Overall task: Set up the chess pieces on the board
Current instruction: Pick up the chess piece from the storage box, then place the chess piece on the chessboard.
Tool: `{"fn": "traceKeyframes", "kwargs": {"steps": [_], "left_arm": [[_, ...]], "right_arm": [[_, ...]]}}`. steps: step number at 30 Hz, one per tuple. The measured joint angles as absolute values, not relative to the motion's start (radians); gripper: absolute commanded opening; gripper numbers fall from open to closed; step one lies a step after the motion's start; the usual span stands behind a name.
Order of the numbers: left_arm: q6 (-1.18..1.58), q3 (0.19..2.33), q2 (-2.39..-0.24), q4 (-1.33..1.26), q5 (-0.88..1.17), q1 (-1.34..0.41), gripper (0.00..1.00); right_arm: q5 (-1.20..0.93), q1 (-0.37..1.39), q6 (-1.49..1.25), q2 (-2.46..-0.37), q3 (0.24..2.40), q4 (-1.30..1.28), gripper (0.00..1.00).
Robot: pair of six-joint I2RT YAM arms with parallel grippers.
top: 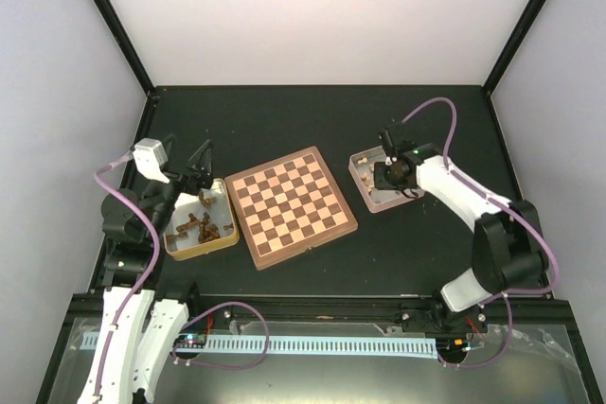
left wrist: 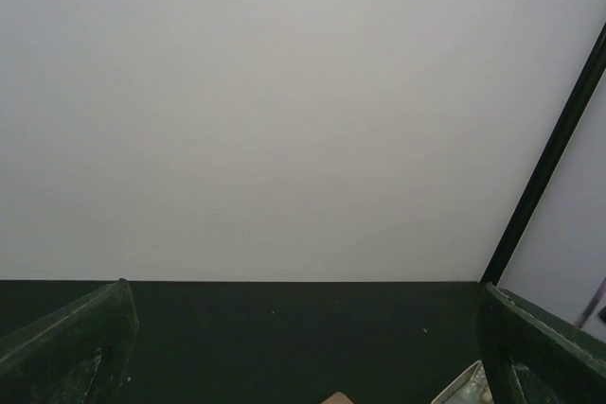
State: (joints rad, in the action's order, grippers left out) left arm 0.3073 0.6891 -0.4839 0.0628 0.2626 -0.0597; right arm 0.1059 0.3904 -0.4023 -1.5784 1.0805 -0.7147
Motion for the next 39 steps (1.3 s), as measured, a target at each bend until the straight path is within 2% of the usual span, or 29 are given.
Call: {"fn": "traceKeyframes", "kwargs": {"steps": [8, 19, 30, 34, 39], "left_arm": [[0.313, 0.653, -0.440, 0.032, 0.229, -0.060, 0.99], [0.313, 0.645, -0.431, 0.020, 0.228, -0.060, 0.99], [0.313, 0.645, -0.431, 0.020, 0.228, -0.060, 0.99], [0.312, 0.645, -0.431, 0.020, 0.228, -0.060, 0.99], [0.308, 0.645, -0.431, 0.020, 0.227, -0.060, 0.99]], "right_arm": [[0.070, 0.547, -0.406, -1.466, 1.137, -0.749, 0.04], [0.072, 0.924, -0.427, -1.697, 1.235, -0.799, 0.05], [0.106, 1.019, -0.427, -1.798, 1.349, -0.844, 0.11], [0.107, 1.033, -0.421, -1.832, 1.378, -0.865, 0.16], [0.105, 1.045, -0.411, -1.848, 1.397, -0.888, 0.31]]}}
